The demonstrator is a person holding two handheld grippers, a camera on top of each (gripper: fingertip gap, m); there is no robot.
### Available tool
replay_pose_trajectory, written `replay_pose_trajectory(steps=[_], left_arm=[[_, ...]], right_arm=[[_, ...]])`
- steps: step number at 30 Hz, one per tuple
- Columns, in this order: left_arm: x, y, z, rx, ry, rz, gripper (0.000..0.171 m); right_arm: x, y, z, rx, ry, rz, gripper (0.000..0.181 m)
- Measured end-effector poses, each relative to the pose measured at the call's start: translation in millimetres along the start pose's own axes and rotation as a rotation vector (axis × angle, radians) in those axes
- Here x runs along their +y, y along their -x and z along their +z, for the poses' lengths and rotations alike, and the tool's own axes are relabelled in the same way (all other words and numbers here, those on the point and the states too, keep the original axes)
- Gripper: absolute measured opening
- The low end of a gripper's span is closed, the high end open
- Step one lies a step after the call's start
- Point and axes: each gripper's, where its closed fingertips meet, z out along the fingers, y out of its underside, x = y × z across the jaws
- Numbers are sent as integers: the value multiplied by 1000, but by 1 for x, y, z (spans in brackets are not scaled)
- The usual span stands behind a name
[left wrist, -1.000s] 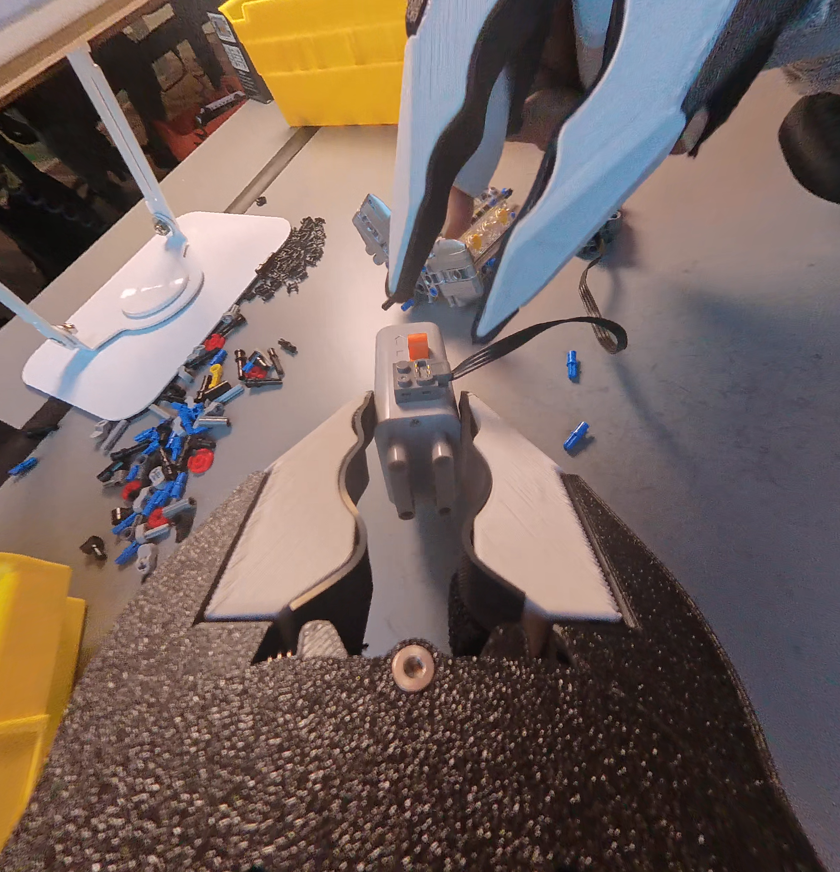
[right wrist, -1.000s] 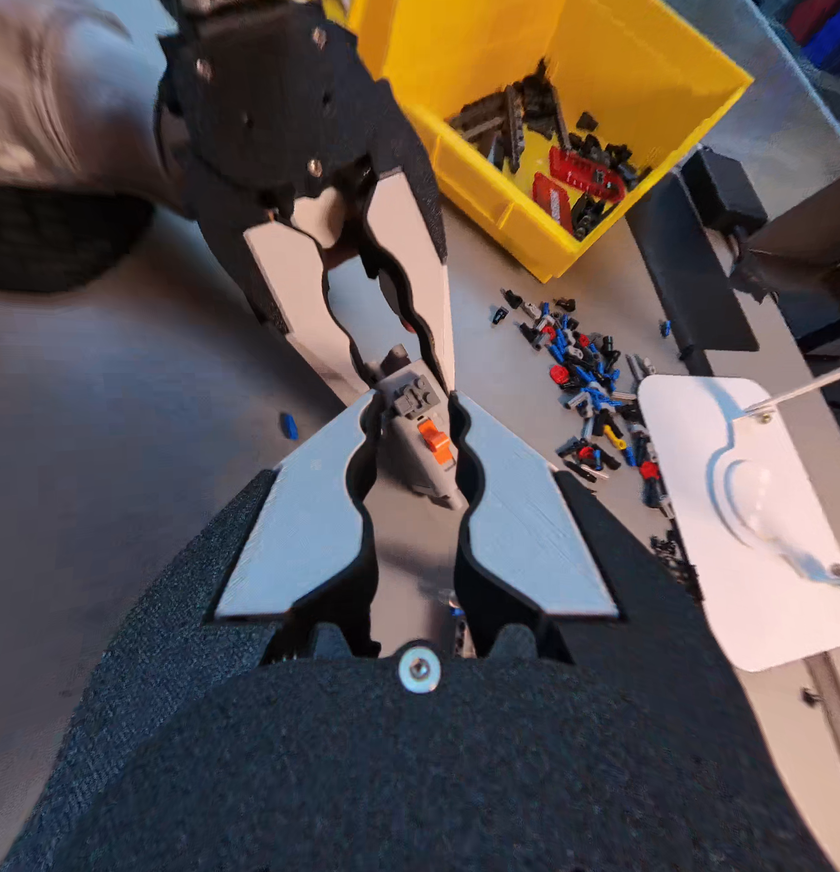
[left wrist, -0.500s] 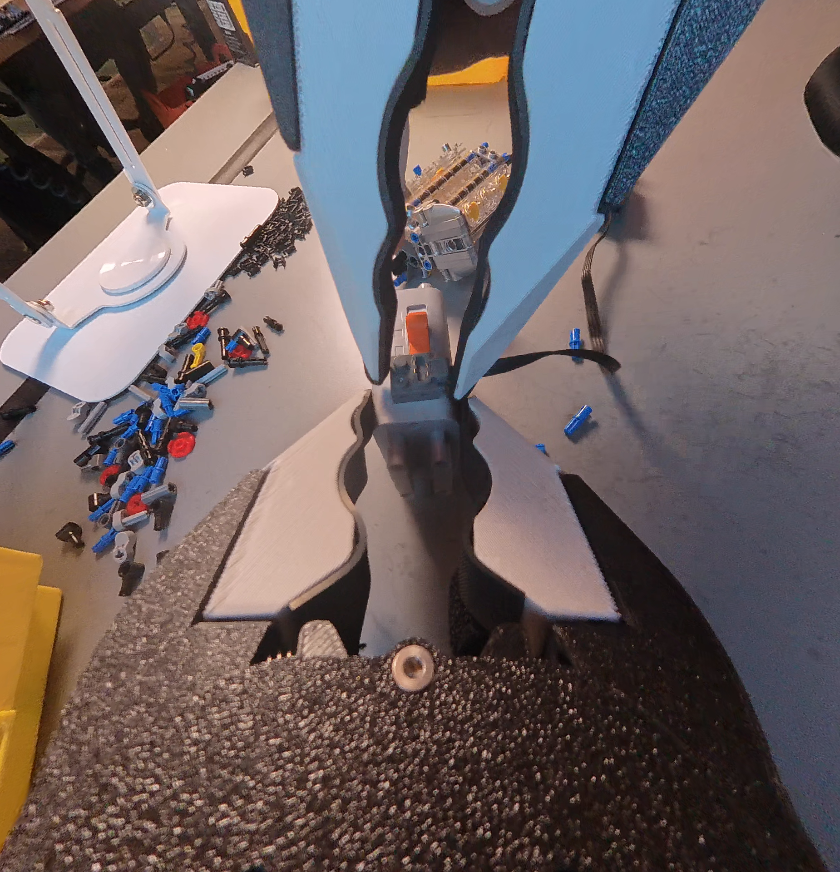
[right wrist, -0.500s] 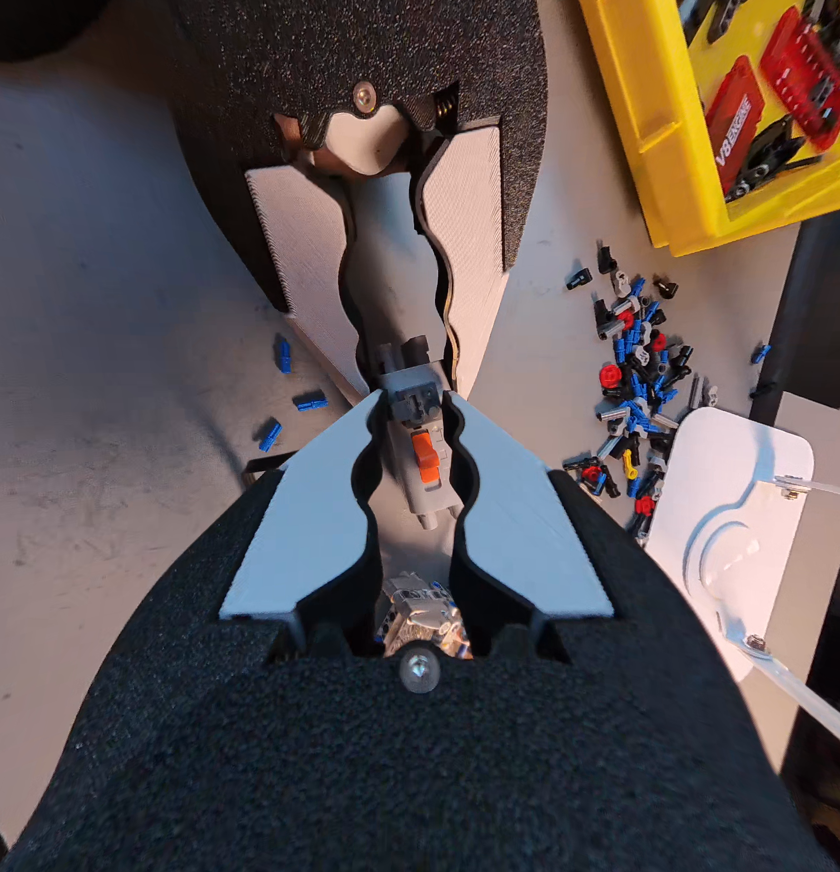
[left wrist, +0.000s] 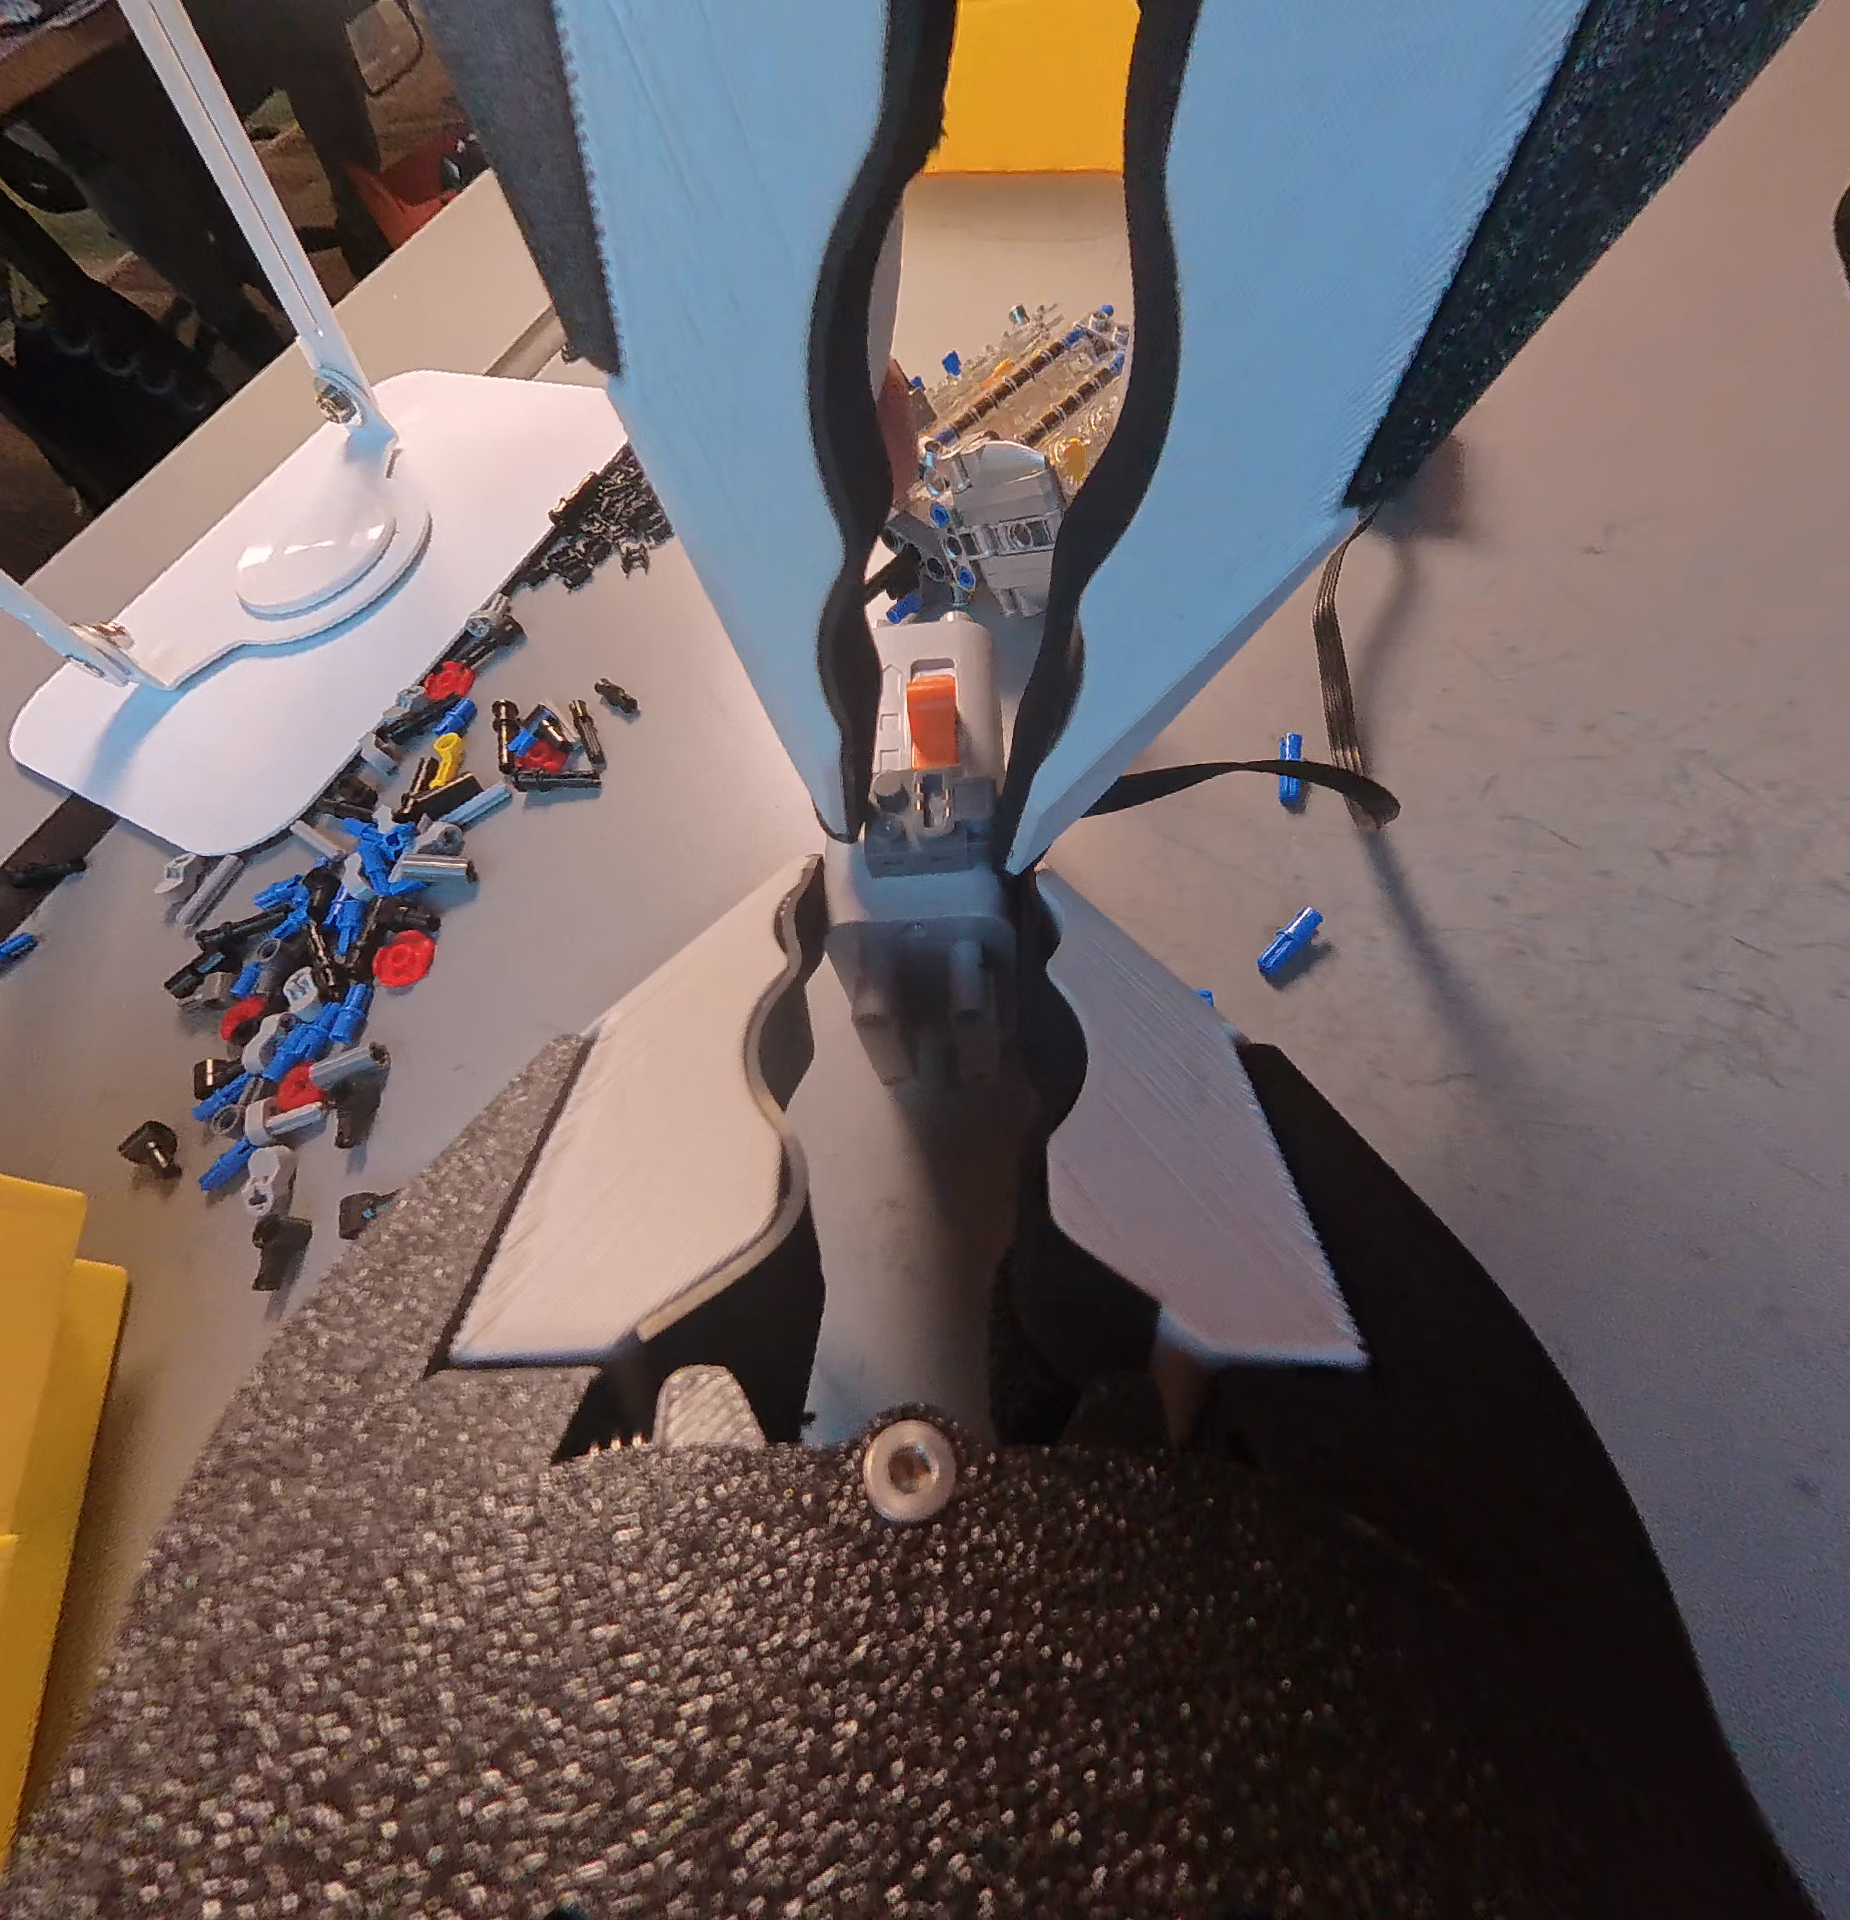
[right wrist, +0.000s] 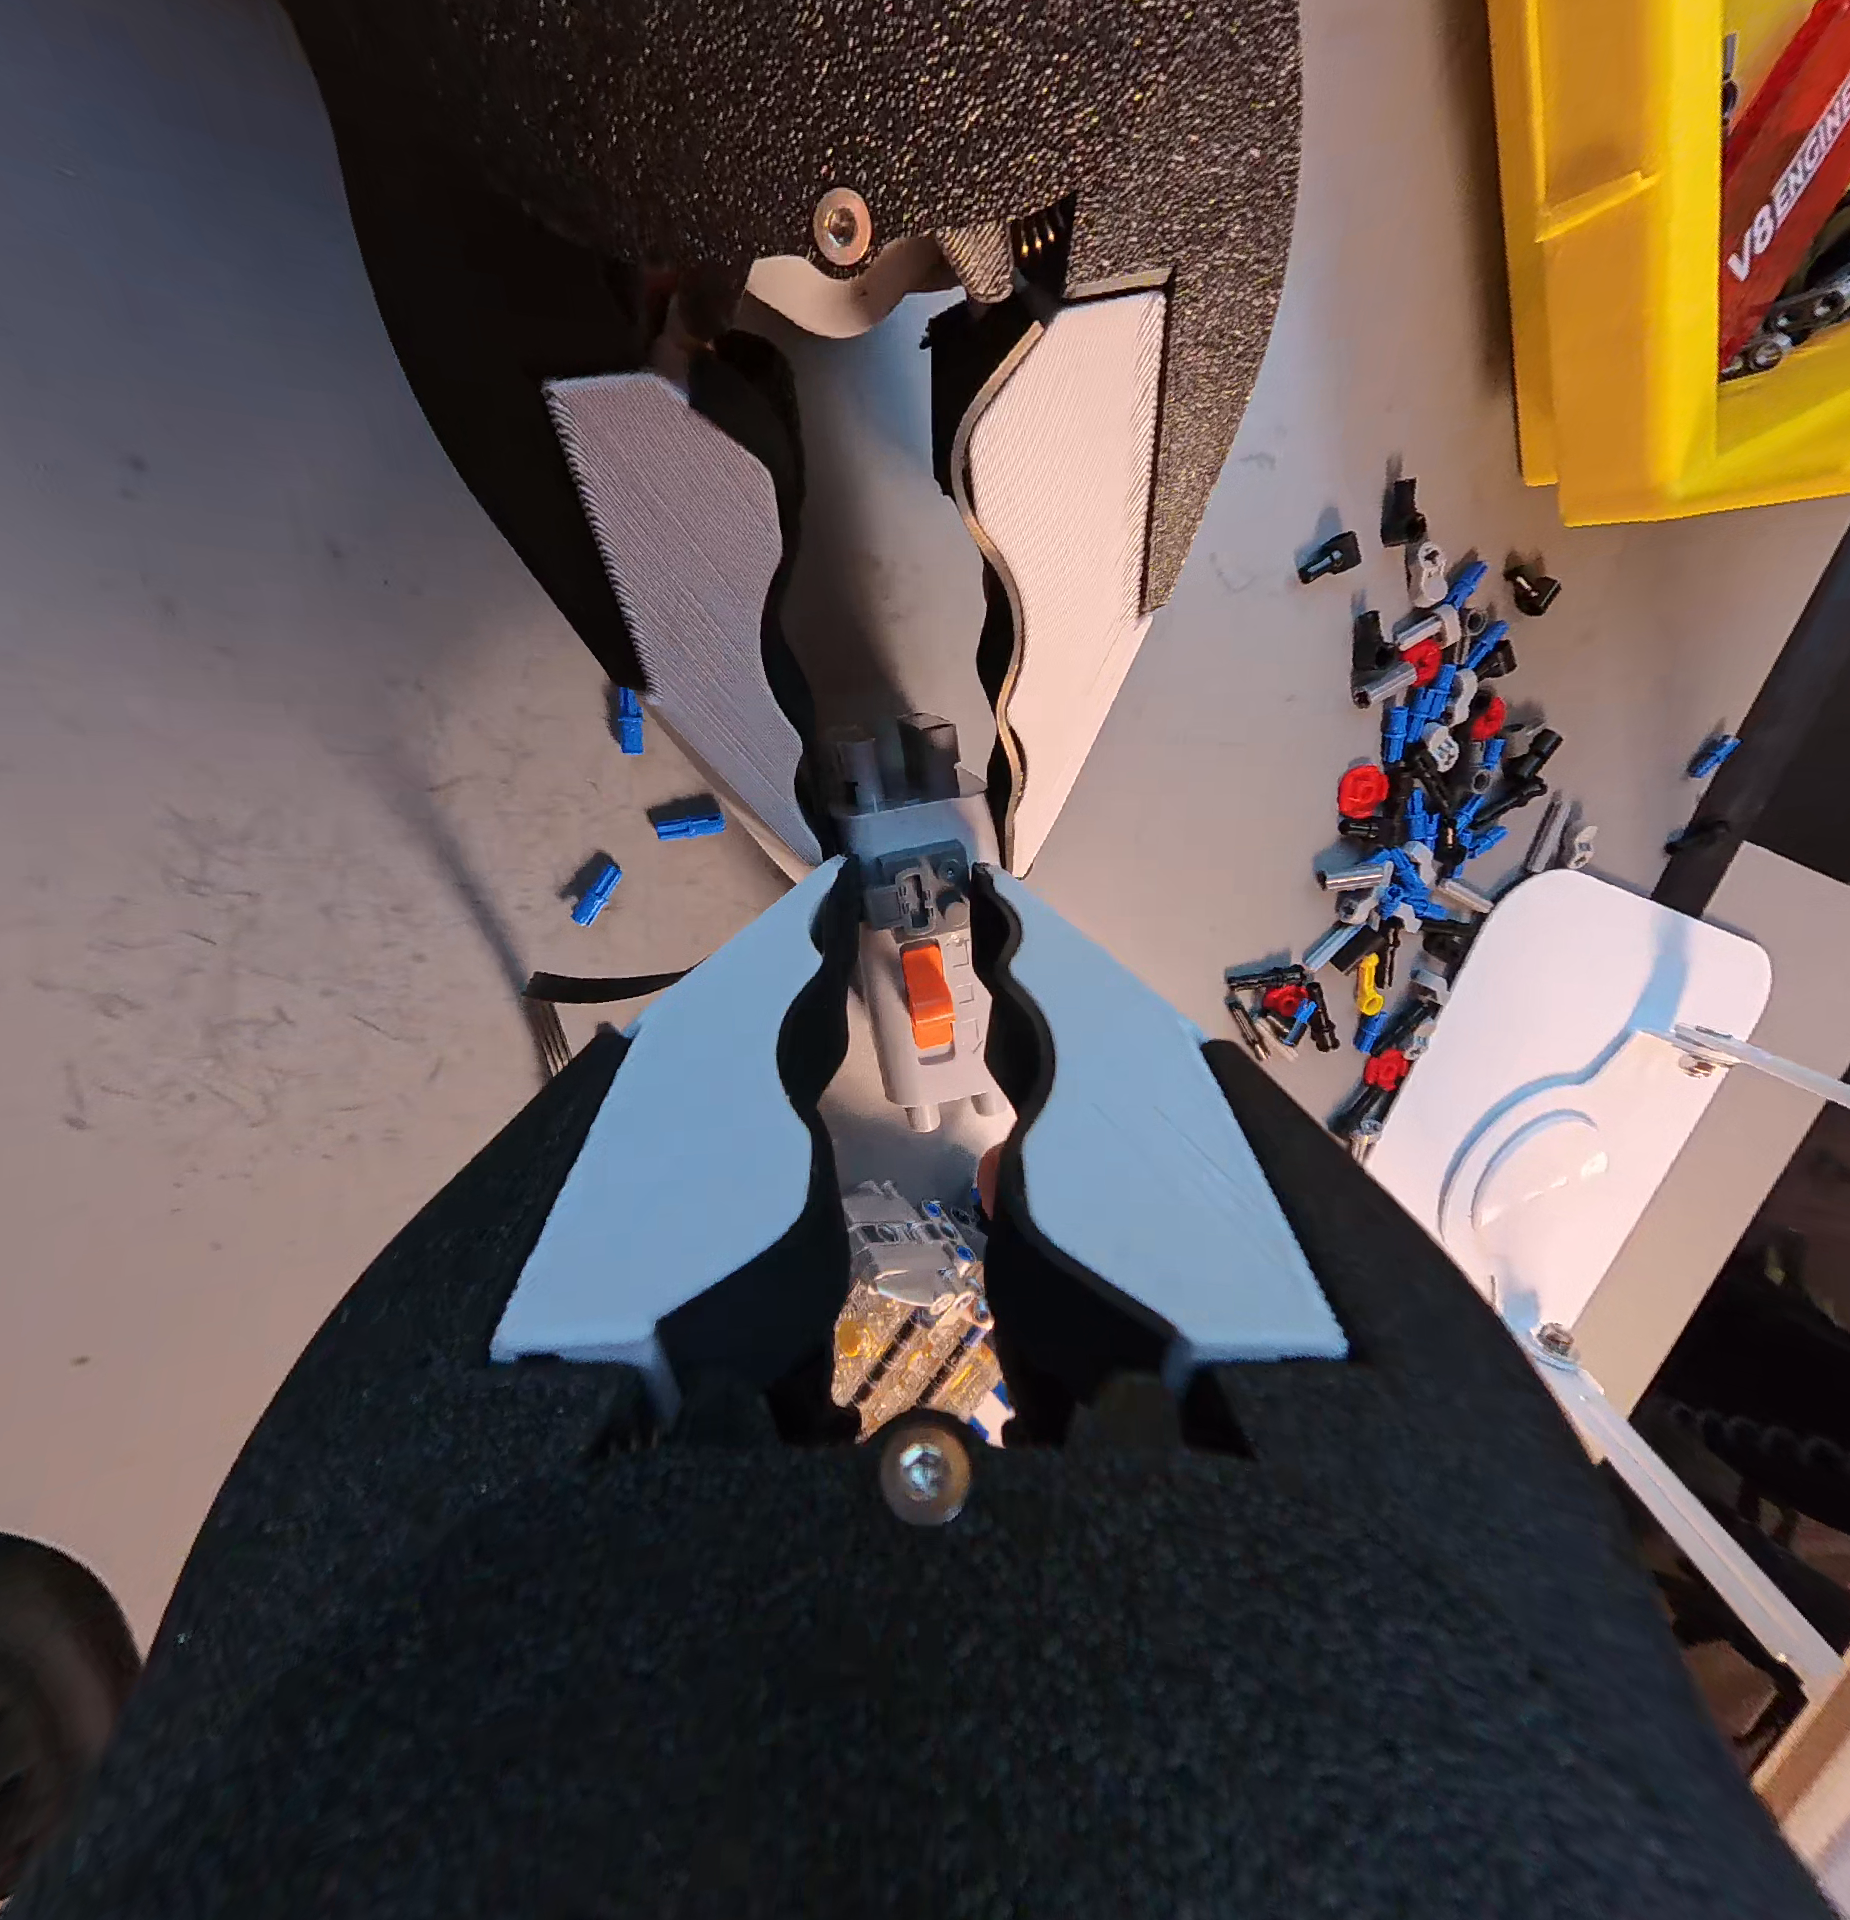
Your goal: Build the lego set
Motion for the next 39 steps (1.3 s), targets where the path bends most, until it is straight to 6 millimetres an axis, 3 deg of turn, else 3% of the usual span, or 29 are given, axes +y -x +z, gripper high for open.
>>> replay_pose_trajectory(steps=[6, 12, 16, 21, 24, 32, 35, 39], left_arm=[[3, 5, -1, -6, 12, -57, 34], [3, 5, -2, -18, 19, -55, 34], [4, 4, -3, -22, 18, -43, 34], [4, 4, -4, -21, 19, -42, 34], [4, 4, -4, -23, 19, -36, 35], [3, 3, -4, -40, 17, -10, 35], [3, 2, -5, -47, 15, -2, 35], [3, 2, -4, -52, 14, 3, 35]], right_arm=[[4, -1, -19, 37, 15, -15, 18], [-1, 9, -39, 55, -142, 115, 20], [37, 20, -51, 91, -130, 193, 20], [64, 37, -88, 105, -380, 434, 20], [98, 55, -83, 113, -411, 559, 20], [141, 104, -32, 136, -381, 690, 23], [142, 108, -38, 144, -397, 689, 32], [149, 95, -57, 193, -408, 677, 39]])
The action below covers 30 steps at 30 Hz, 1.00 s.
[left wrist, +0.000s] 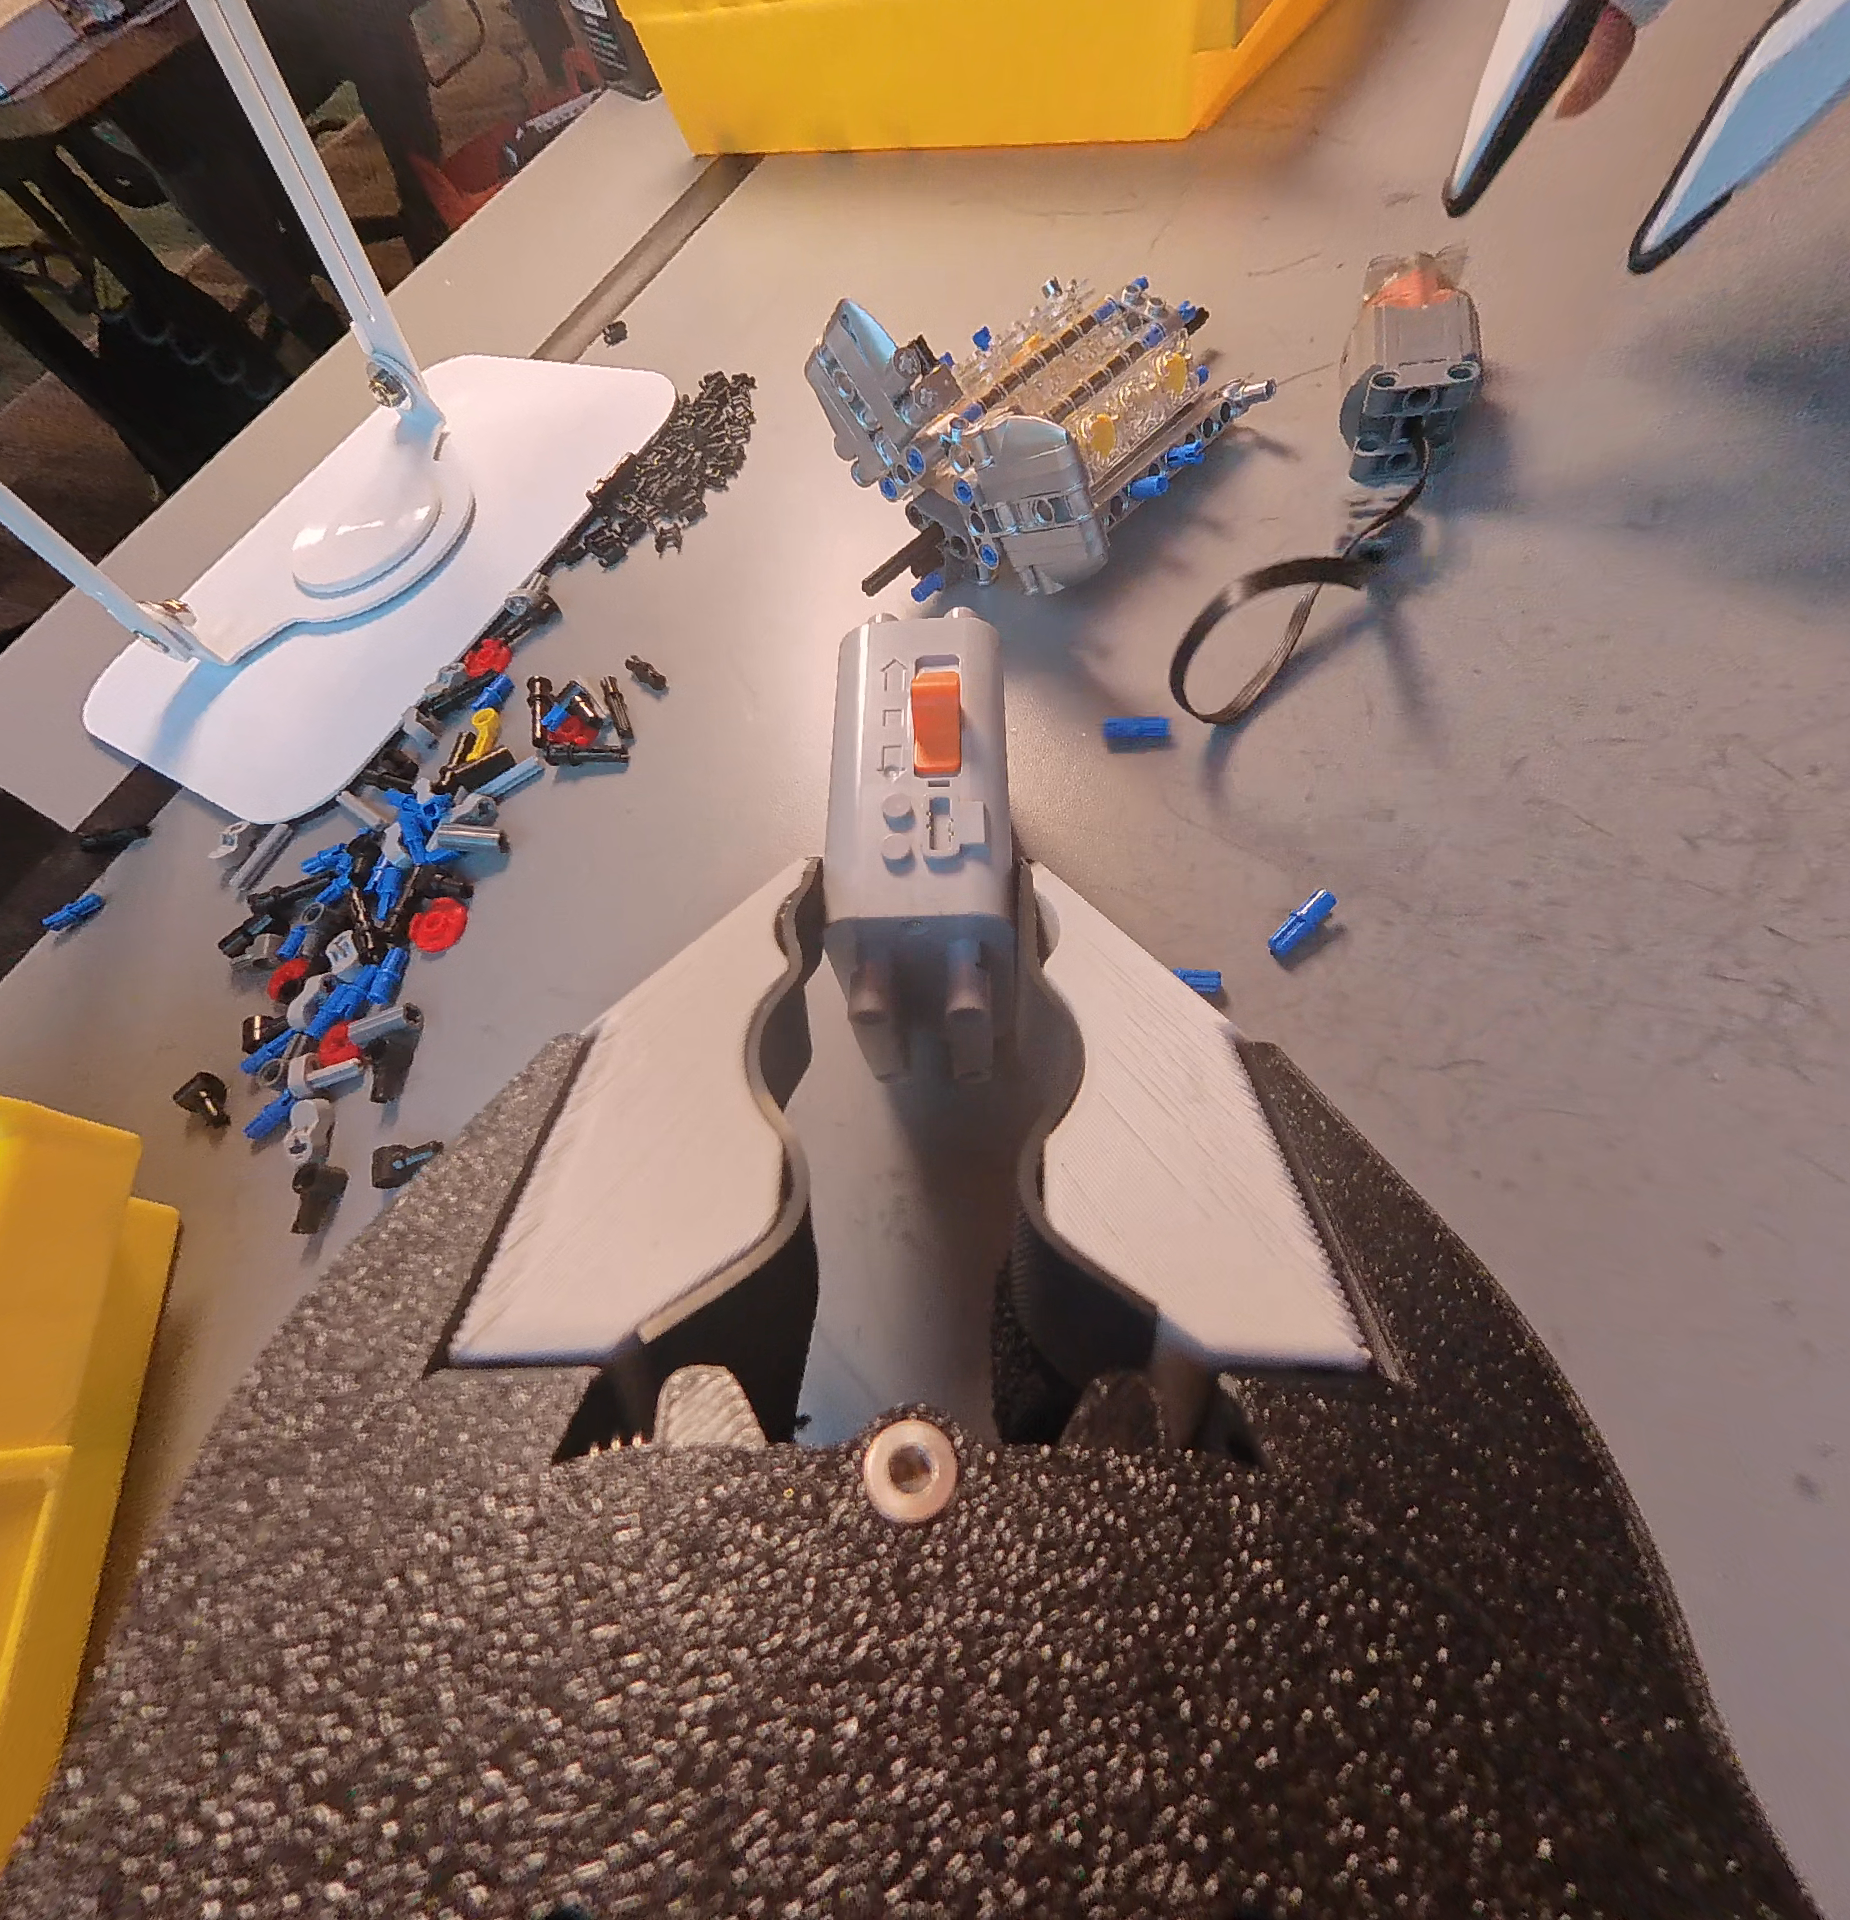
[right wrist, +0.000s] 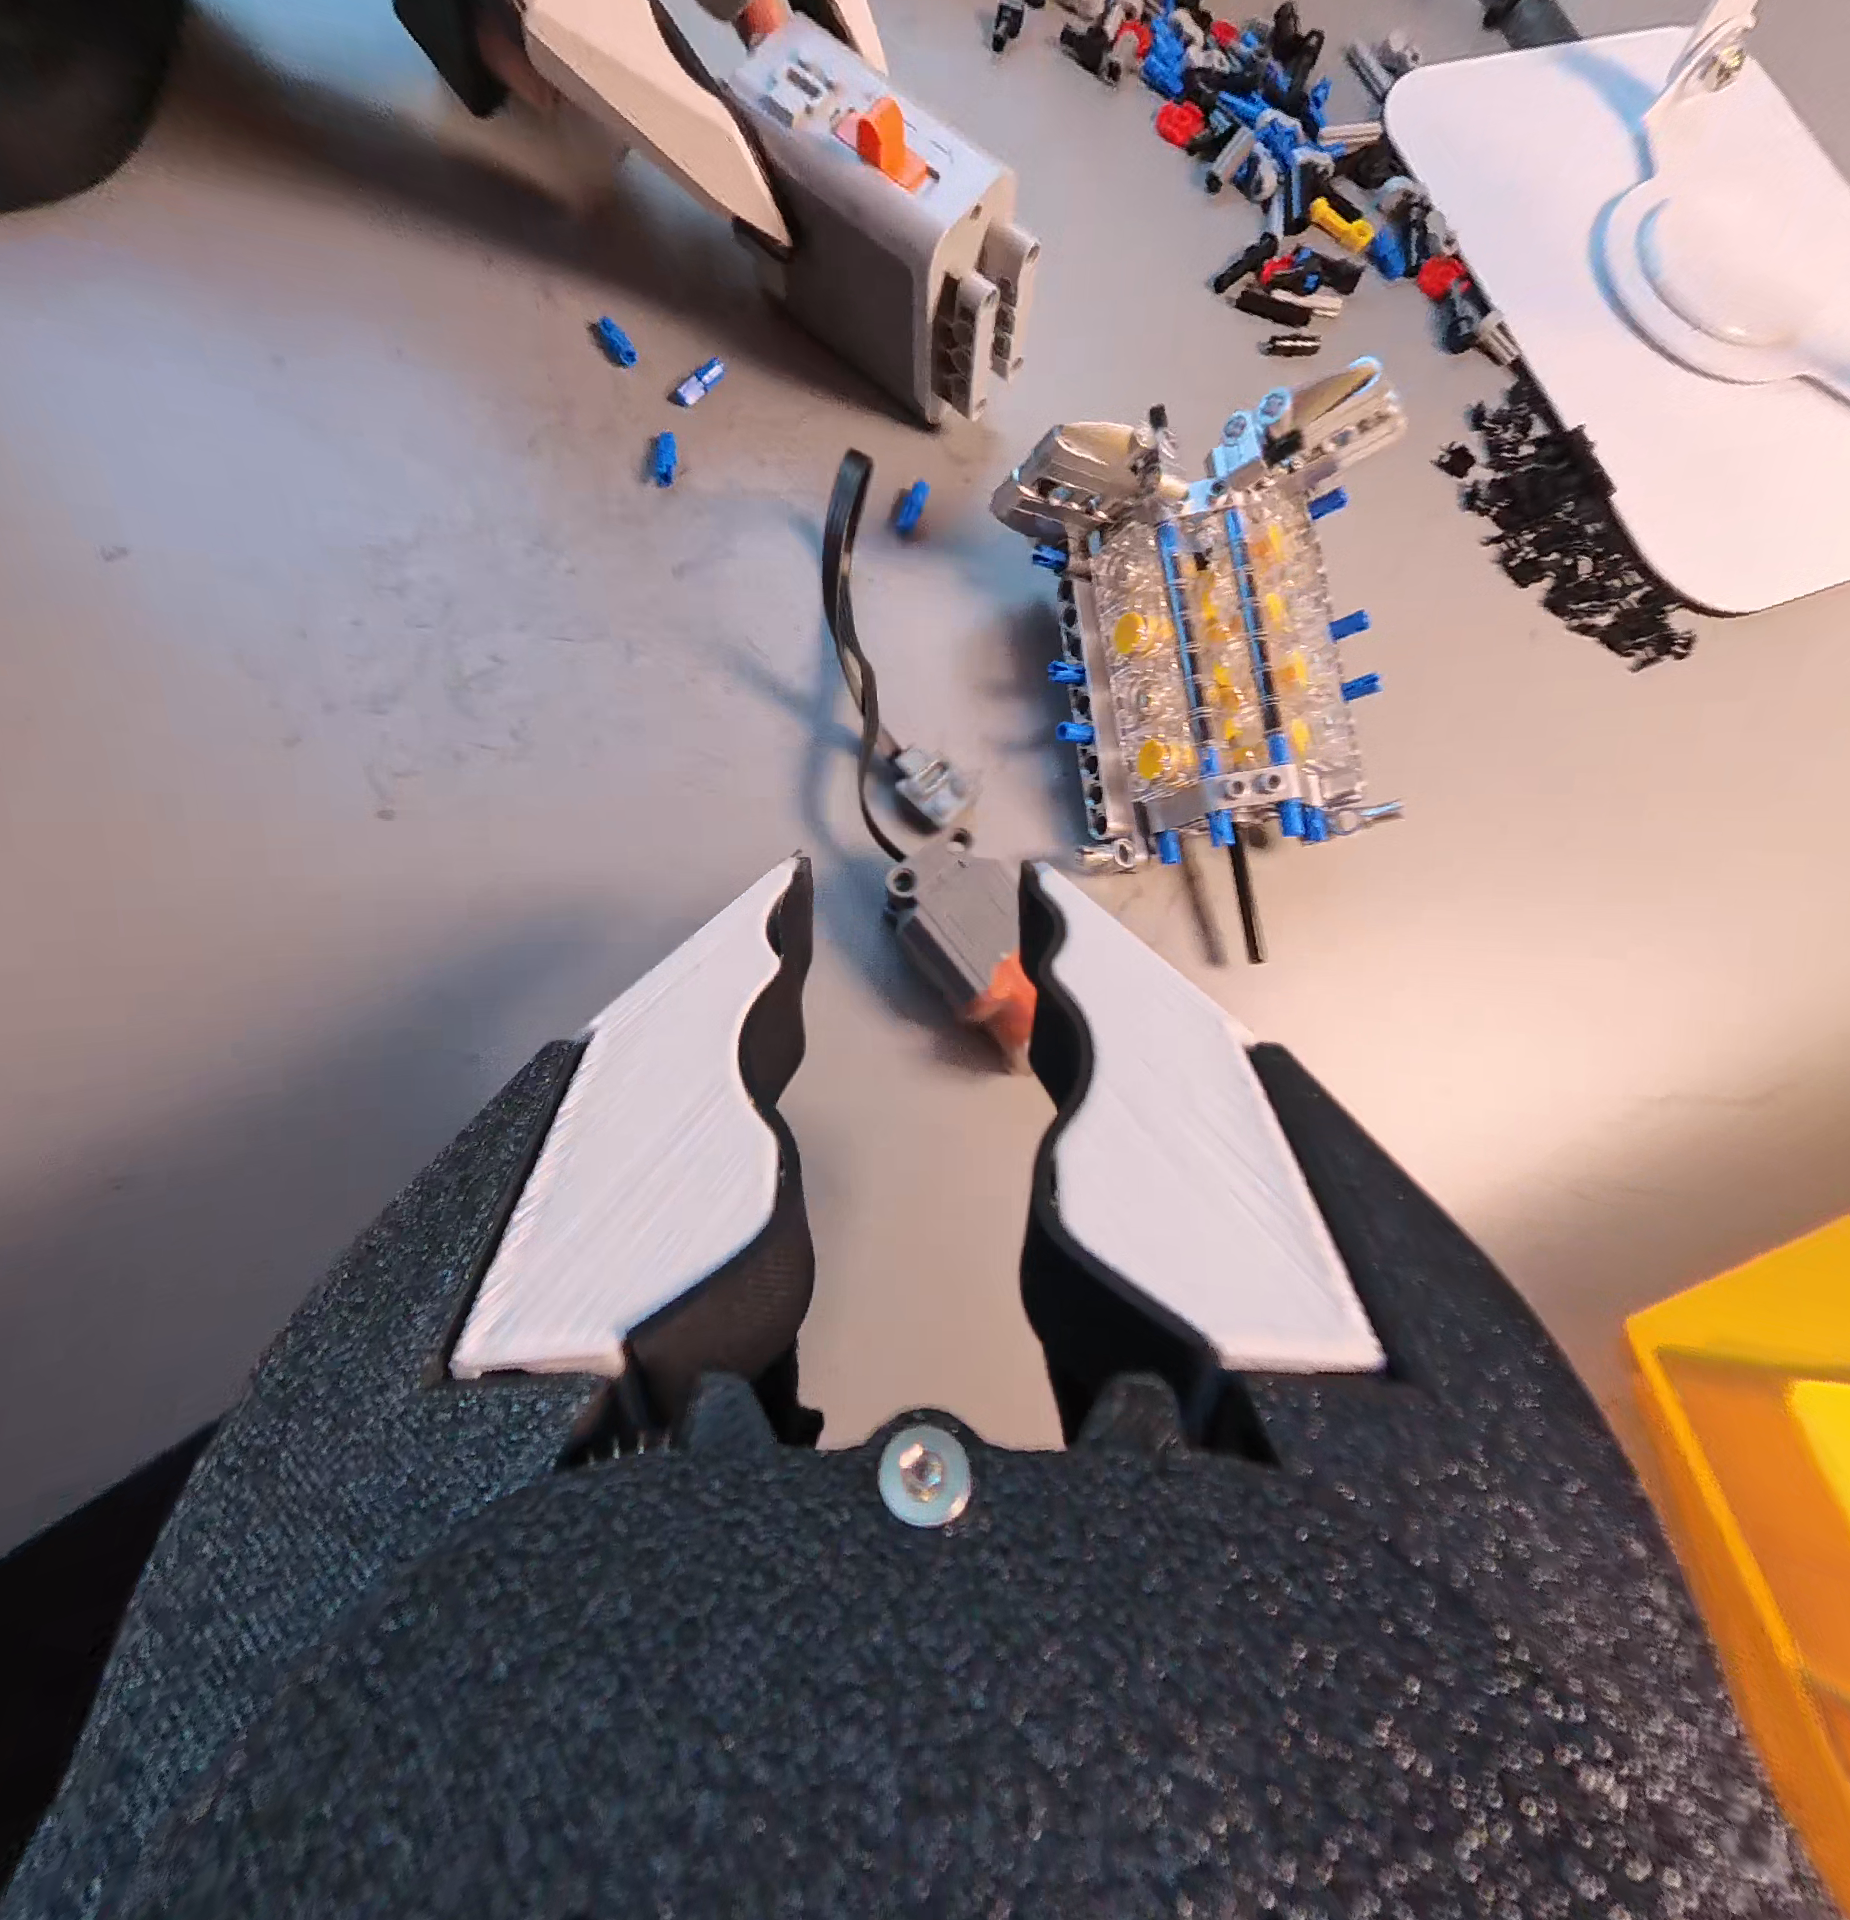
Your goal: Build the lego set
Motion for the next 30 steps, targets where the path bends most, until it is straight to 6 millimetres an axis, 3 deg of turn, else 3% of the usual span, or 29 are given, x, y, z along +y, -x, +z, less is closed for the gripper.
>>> replay_pose_trajectory(steps=[6, 10, 15, 21, 23, 26, 29, 30], left_arm=[[0, 0, 0, -1, -2, 3, 35], [0, 0, 0, -11, -1, 13, 35], [0, 1, 0, -4, 1, 1, 35], [2, 4, -3, -10, 1, 5, 34], [3, 7, -4, -15, 2, 2, 34], [3, 13, -6, -36, -8, -10, 34], [4, 16, -6, -45, -6, -20, 34], [5, 17, -6, -52, -2, -16, 34]], right_arm=[[26, -10, 26, -12, 231, -156, 59], [31, -7, 32, -75, 281, -163, 34], [31, -3, 11, -79, 255, -138, 33], [52, -10, -44, -11, 253, -55, 32], [66, -15, -62, 26, 287, -7, 32], [104, -39, -76, 180, 419, 20, 32], [137, -44, -69, 214, 520, 46, 33], [128, -47, -66, 236, 462, 48, 33]])
